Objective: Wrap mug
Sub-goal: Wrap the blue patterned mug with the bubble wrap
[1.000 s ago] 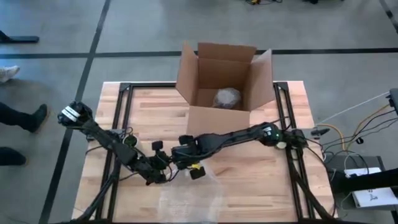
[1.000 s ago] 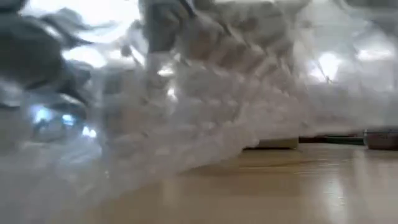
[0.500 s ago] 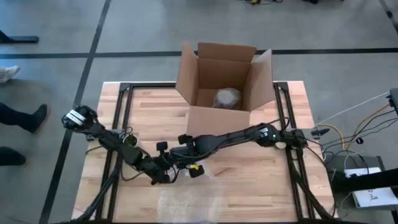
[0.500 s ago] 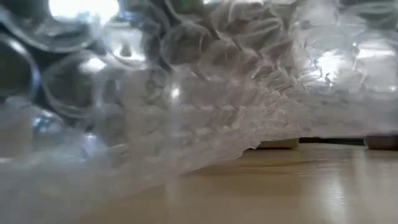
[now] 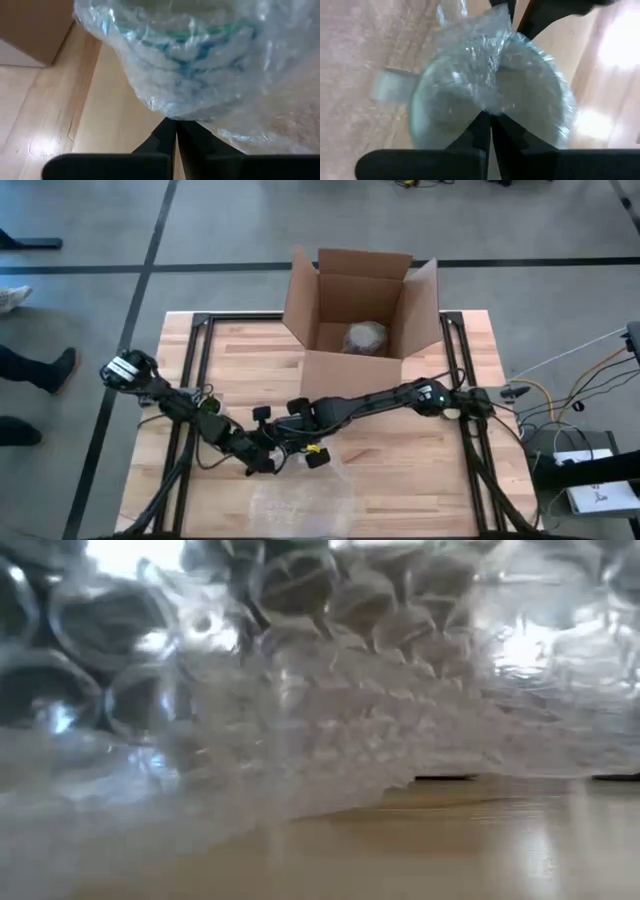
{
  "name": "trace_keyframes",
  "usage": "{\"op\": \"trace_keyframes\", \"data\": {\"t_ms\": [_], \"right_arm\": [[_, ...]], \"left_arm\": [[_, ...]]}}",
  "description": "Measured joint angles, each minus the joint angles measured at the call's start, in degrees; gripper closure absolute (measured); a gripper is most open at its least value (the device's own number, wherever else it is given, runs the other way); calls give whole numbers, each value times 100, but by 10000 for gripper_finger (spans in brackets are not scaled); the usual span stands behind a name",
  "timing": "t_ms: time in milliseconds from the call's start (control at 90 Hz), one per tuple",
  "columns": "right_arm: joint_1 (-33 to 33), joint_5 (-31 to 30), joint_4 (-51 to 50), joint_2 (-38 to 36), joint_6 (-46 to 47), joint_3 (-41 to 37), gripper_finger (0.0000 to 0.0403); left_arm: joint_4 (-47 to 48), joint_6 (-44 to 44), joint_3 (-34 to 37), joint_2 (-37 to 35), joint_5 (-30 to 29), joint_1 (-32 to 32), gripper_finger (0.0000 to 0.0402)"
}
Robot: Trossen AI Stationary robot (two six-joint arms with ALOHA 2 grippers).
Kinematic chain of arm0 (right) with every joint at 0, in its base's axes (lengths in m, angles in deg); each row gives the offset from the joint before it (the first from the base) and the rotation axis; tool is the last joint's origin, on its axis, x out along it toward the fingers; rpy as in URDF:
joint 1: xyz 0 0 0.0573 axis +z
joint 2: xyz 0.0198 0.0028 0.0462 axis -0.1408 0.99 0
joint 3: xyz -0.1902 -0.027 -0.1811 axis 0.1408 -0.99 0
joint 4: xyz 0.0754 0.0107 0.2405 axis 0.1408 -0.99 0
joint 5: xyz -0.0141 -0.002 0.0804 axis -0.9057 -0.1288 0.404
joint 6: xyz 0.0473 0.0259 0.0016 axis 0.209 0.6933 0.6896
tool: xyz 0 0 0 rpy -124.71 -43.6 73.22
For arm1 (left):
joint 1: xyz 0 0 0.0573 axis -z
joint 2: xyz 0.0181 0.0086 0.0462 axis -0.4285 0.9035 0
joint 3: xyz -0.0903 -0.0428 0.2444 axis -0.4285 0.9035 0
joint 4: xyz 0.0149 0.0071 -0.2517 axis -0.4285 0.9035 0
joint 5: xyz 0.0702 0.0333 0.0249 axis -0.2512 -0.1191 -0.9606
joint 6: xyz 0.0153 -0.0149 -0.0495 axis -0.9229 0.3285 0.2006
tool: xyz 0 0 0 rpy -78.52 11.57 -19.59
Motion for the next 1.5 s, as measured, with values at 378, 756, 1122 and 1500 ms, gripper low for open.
{"op": "trace_keyframes", "data": {"t_ms": [378, 756, 1122, 1500], "right_arm": [[505, -393, -98, -477, 208, 2, 403], [1282, -1442, -145, -475, 1222, -13, 403], [1647, -1473, -140, -472, 2440, -15, 403], [1802, -1459, -120, -463, 3359, -15, 403]], "left_arm": [[1492, 695, -4, -1333, 1011, 411, 402], [-256, 1411, -15, -1420, 767, 2496, 402], [-3083, 655, -15, 445, 726, 2618, 402], [-3653, 568, -190, 1875, 717, 2612, 321]]}}
